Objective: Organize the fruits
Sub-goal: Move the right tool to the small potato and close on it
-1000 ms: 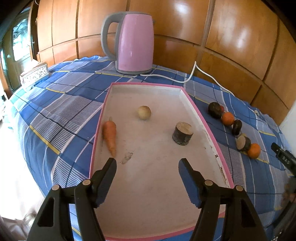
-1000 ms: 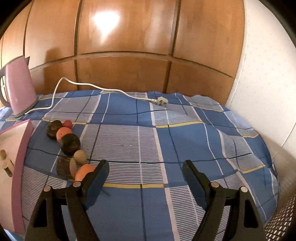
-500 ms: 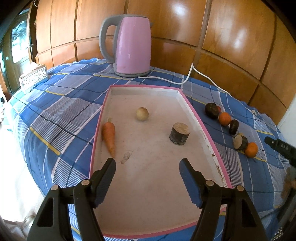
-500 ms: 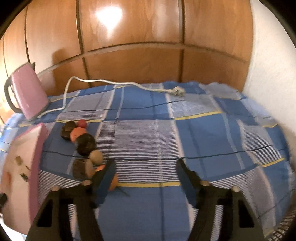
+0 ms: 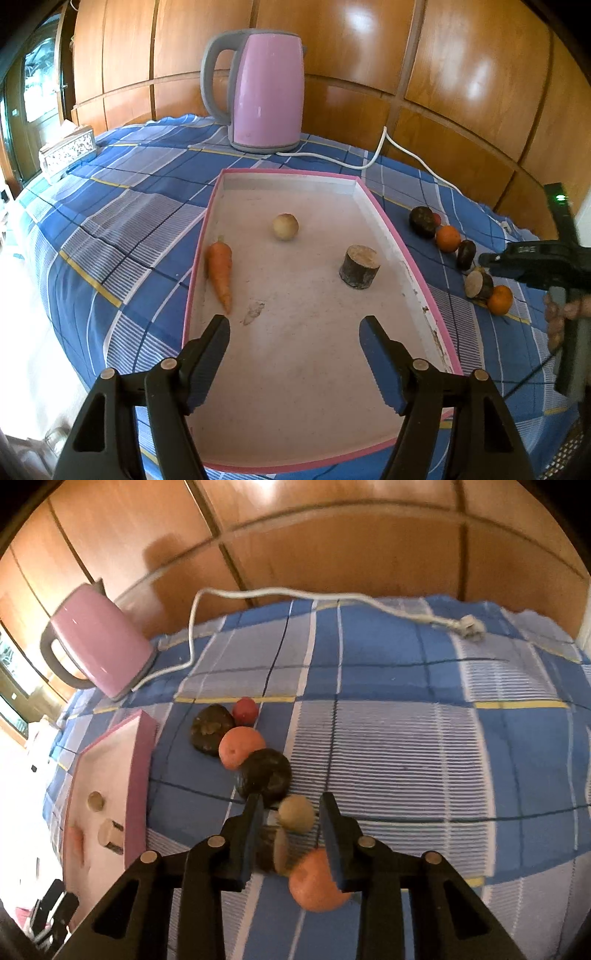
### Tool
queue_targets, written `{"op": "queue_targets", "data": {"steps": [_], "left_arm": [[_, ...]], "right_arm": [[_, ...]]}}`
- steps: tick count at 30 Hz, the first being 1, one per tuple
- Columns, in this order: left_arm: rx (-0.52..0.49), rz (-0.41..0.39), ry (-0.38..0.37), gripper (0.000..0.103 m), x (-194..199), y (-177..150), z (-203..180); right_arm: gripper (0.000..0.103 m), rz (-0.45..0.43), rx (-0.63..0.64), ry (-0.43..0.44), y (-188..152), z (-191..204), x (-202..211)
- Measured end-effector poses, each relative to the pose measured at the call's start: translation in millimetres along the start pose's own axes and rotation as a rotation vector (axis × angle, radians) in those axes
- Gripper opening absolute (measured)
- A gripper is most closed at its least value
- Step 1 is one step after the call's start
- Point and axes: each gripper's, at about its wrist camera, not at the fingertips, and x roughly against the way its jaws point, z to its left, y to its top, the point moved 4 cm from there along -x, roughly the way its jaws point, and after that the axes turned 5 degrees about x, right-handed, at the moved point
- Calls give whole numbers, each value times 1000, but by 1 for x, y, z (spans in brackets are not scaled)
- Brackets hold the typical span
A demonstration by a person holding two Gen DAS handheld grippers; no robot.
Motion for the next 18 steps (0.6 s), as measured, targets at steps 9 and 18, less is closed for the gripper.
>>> {"op": "queue_targets", "data": {"steps": [9,18], "left_arm": [[20,8,0,74,-1,0,5],[30,6,-3,74,2,1,6]], "right_arm": [[28,139,84,-77,-7,12,-37],[31,76,64,-50,-3,9,-29]]}}
